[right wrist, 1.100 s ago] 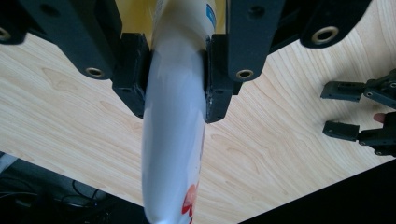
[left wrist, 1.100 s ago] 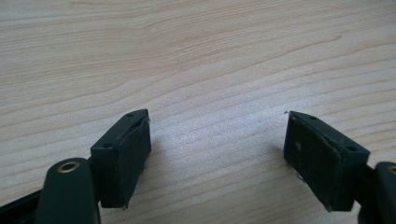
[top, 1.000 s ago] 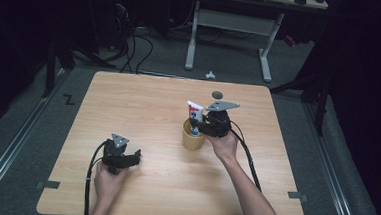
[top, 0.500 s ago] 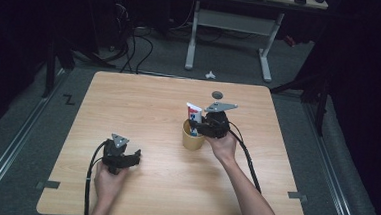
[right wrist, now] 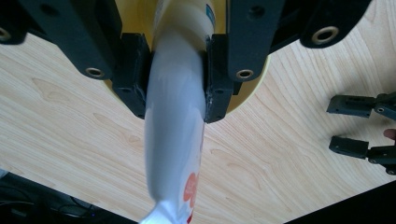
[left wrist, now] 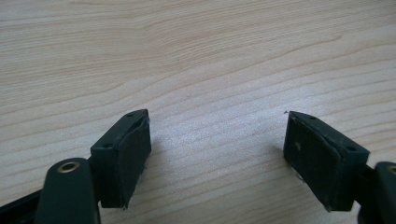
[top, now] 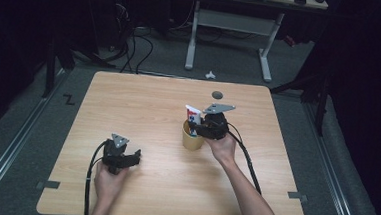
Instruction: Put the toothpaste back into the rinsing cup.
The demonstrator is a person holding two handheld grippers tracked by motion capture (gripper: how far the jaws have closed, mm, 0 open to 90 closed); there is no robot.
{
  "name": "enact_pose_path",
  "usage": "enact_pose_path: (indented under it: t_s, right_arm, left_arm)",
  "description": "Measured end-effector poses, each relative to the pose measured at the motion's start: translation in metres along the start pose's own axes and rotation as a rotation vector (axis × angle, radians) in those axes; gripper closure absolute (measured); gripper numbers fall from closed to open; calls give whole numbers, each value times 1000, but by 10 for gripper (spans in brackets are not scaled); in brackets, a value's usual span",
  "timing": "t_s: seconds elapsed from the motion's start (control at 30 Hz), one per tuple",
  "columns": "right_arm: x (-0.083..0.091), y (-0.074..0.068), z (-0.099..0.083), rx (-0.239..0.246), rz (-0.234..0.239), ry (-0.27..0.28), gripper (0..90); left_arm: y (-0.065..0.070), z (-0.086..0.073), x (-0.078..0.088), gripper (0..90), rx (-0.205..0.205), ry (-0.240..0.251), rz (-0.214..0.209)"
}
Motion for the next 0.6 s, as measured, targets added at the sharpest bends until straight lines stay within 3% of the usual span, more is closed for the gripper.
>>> enact_pose_path:
  t_s: [0.6]
  right_arm:
    - [3, 3, -8, 8, -7, -21, 644]
  left_arm:
    - [0, 0, 0, 235, -1, 0, 0]
Point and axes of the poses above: each handheld gripper's, and its own axes: x roughly backward along the jaws, z roughly out of its top, y roughly to its right, the point moved 10 cm from there along -x, roughly forward along the jaws, and after that the axes turned 1 degree about -z, right-handed, at the moved point
